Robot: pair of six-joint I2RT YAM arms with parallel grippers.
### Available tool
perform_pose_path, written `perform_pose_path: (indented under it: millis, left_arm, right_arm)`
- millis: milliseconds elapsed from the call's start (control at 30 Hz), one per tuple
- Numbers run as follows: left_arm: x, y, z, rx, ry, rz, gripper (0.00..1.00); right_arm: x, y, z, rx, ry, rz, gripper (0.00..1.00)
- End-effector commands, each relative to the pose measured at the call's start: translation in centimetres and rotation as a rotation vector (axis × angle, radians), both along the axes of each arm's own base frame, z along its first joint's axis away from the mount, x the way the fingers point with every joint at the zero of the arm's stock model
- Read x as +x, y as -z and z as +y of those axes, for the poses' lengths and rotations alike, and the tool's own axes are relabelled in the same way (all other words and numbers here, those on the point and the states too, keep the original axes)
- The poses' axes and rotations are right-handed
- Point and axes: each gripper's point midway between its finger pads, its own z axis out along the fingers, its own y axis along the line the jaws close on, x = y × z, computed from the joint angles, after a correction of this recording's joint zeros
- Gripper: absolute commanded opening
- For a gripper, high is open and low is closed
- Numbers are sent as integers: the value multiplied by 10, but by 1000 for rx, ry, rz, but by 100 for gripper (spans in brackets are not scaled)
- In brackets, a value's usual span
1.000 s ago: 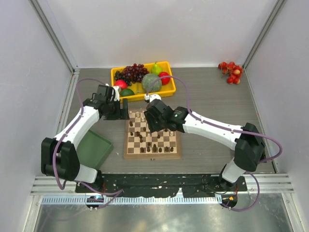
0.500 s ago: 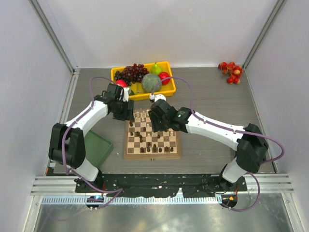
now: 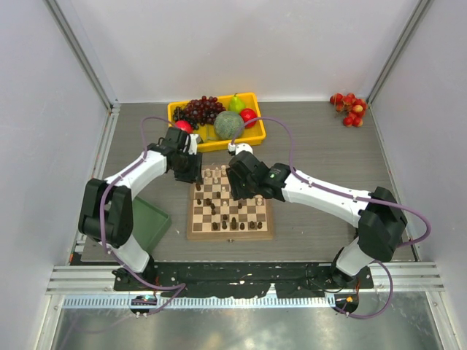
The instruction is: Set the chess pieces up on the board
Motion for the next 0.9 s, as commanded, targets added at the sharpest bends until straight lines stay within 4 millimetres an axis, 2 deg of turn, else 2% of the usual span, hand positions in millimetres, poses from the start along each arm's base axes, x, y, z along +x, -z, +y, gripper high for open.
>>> perform_pose_path:
  millis: [0, 500, 867]
  left_arm:
    - [9, -5, -7, -19, 17, -33, 43]
    - [-2, -1, -12, -24, 42, -7, 39]
    - [-7, 5, -7, -4, 39, 13, 37]
  right_arm:
    - [6, -26, 4, 79, 21, -51, 48]
    - [4, -21, 6, 80, 12, -37, 48]
    - [3, -19, 7, 82, 6, -25, 48]
